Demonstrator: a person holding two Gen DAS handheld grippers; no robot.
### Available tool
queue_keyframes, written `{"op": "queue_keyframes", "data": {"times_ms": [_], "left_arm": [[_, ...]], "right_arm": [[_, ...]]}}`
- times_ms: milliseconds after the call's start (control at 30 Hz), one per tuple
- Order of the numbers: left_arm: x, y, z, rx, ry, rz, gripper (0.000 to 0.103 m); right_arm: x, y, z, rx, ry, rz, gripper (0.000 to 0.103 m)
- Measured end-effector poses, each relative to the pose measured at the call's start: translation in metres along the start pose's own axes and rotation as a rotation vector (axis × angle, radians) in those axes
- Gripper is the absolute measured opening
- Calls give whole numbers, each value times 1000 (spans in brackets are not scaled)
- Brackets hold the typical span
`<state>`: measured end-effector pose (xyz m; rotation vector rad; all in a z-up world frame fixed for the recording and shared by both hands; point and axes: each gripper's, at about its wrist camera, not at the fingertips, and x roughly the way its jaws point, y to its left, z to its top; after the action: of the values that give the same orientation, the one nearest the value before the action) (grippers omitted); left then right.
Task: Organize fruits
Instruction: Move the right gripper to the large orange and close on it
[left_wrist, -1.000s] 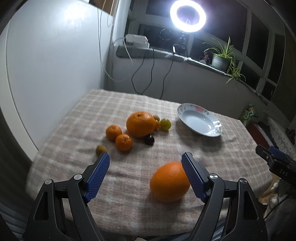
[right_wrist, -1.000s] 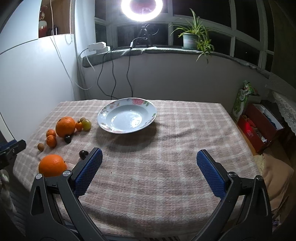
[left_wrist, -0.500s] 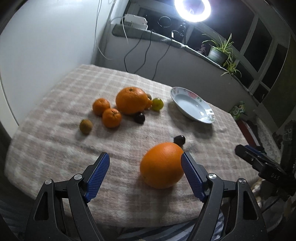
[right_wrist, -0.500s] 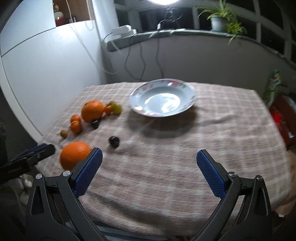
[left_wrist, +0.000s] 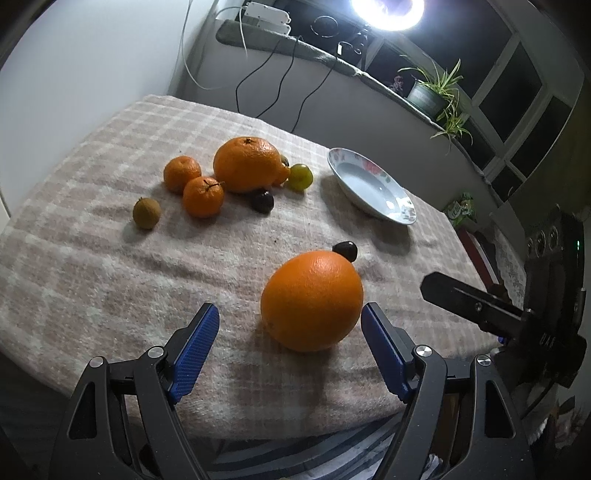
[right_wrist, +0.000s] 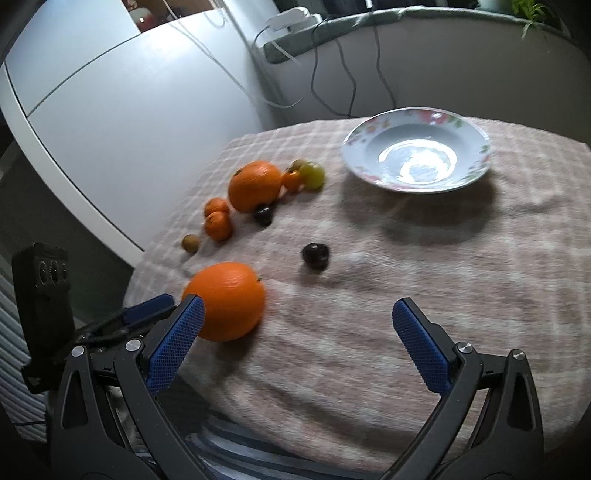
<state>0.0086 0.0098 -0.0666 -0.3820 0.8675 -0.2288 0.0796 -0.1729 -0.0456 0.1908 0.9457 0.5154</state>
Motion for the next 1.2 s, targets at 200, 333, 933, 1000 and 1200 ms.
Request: {"op": "queue_keyframes", "data": {"times_ms": [200, 333, 933, 1000, 1200], "left_arm": [[6, 0, -3, 7, 12, -4, 78], [11, 0, -4, 10, 26, -7, 78], [24, -4, -6, 39, 63, -44, 73], [27, -4, -7, 39, 72, -49, 72], [31, -6, -5, 41, 80, -61, 67]], "right_arm": [[15, 8, 4, 12, 47, 61, 103], [26, 11, 5, 18, 83, 97, 103], [65, 23, 9, 29, 215, 203, 89], [68, 24, 8, 34, 227, 218, 88], [74, 27, 7, 52, 257, 281, 75]]}}
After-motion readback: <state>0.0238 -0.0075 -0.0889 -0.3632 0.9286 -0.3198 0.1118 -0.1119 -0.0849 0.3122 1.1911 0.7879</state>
